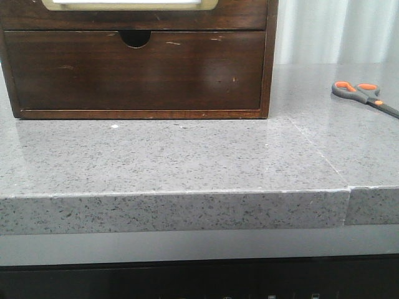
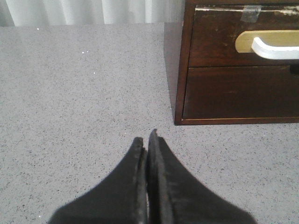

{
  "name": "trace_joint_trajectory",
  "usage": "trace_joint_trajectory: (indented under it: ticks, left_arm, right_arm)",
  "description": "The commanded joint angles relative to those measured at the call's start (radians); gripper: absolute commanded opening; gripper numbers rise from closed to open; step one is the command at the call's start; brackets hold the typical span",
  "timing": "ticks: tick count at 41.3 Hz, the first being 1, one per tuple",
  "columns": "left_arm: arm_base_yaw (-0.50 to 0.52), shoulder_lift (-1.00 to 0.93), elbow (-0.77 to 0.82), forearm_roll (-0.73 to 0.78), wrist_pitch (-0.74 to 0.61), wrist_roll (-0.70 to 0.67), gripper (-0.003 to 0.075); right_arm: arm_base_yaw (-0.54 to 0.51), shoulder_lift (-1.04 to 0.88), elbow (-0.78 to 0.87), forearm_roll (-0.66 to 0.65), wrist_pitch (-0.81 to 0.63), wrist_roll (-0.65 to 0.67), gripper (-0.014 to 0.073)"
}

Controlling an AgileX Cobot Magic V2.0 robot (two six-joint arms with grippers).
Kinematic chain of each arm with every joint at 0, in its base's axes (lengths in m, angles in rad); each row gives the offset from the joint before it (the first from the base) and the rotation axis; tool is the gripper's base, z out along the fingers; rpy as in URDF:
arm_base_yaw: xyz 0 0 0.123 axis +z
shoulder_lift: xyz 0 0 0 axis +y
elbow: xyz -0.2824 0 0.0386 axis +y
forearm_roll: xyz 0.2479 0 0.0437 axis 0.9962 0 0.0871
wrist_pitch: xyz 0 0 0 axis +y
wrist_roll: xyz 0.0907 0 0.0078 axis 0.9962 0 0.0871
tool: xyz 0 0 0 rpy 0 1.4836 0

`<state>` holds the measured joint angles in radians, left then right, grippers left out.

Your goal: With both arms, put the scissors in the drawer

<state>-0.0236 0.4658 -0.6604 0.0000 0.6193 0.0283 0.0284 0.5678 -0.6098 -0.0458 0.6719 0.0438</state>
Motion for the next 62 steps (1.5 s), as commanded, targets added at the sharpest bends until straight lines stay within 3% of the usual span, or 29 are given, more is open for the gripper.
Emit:
trace_joint_trajectory:
  ticks: [1,4,11,14,16,27,42,56,62]
  left_arm:
    - [0.000,0.015,-0.025,-0.017,-0.073,-0.008,-0.0008]
    - [0.000,0.016,-0.025,-0.018,-0.072,-0.008,0.0054]
    - [0.000,0.016,-0.025,-0.018,-0.072,-0.008,0.0400]
    - [0.000,0.016,-0.025,-0.031,-0.072,-0.008,0.0524]
    - [0.000,0.016,-0.025,-0.051,-0.074,-0.008,0.0555]
    - [0.000,0.033,-0.025,-0.352,-0.150,-0.008,0.0552]
    - [0.000,0.262,-0.025,-0.827,-0.171,0.021,0.0552]
    - [0.000,0.502,-0.030,-1.491,-0.050,0.577,0.0552]
    - [0.000,0.593,-0.030,-1.665,0.026,0.757,0.0552]
  right_arm:
    - [-0.004,0.012,-0.035,-0.018,-0.067,-0.008,-0.0004]
    - [-0.004,0.012,-0.035,-0.018,-0.068,-0.019,0.0122]
    - [-0.004,0.012,-0.035,-0.033,-0.076,-0.024,0.0457]
    - [-0.004,0.012,-0.035,-0.033,-0.083,-0.024,0.0512]
    - [-0.004,0.012,-0.035,-0.033,-0.088,-0.024,0.0517]
    - [-0.004,0.012,-0.035,-0.033,-0.086,-0.024,0.0516]
    - [-0.004,0.012,-0.035,-0.033,-0.086,-0.024,0.0516]
    - [-0.004,0.012,-0.035,-0.033,-0.086,-0.024,0.0516]
    - [-0.004,0.012,-0.035,-0.033,-0.086,-0.024,0.0516]
